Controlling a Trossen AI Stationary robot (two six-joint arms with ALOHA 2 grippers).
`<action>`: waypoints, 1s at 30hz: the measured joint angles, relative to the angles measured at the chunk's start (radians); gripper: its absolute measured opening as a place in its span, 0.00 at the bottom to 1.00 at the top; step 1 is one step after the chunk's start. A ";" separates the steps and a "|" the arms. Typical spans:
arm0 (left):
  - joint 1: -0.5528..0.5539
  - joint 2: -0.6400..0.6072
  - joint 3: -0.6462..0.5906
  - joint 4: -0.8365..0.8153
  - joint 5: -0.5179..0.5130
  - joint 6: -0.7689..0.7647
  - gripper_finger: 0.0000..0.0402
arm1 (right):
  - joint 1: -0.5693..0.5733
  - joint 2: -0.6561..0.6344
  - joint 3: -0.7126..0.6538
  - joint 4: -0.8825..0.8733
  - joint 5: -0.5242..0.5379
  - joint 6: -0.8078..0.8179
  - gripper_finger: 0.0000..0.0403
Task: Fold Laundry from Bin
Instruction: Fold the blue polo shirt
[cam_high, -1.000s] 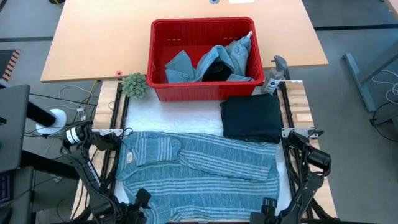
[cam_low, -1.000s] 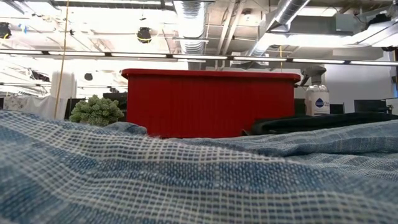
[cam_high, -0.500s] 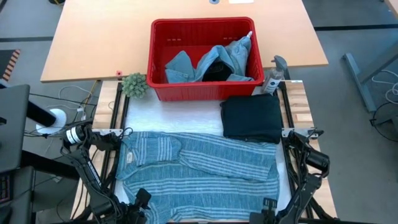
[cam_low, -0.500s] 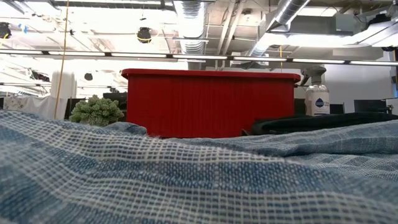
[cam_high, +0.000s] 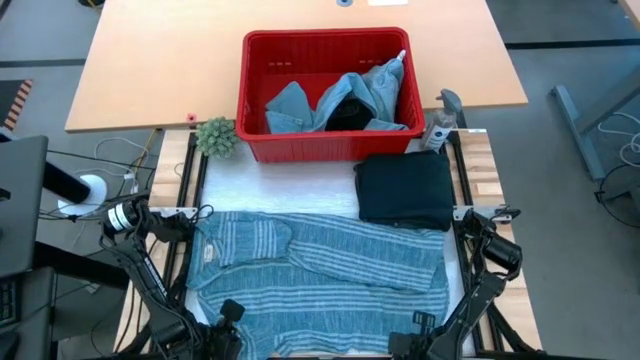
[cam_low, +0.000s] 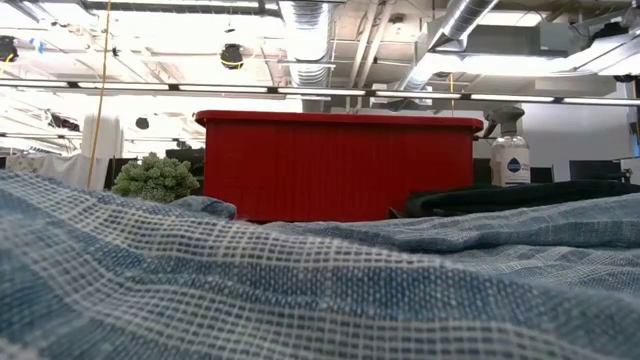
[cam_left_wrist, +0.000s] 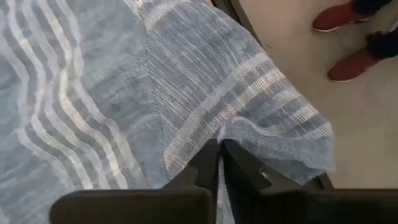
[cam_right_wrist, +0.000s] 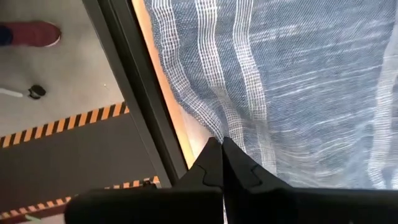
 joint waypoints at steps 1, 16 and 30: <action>0.000 0.000 0.000 0.000 0.005 -0.007 0.02 | -0.004 0.000 0.008 -0.008 -0.001 -0.016 0.04; 0.011 -0.052 0.041 -0.176 0.008 -0.148 0.00 | -0.022 -0.034 0.129 -0.171 -0.050 -0.156 0.04; 0.085 -0.229 0.042 -0.446 -0.172 -0.320 0.00 | -0.123 -0.145 0.129 -0.460 -0.028 -0.145 0.04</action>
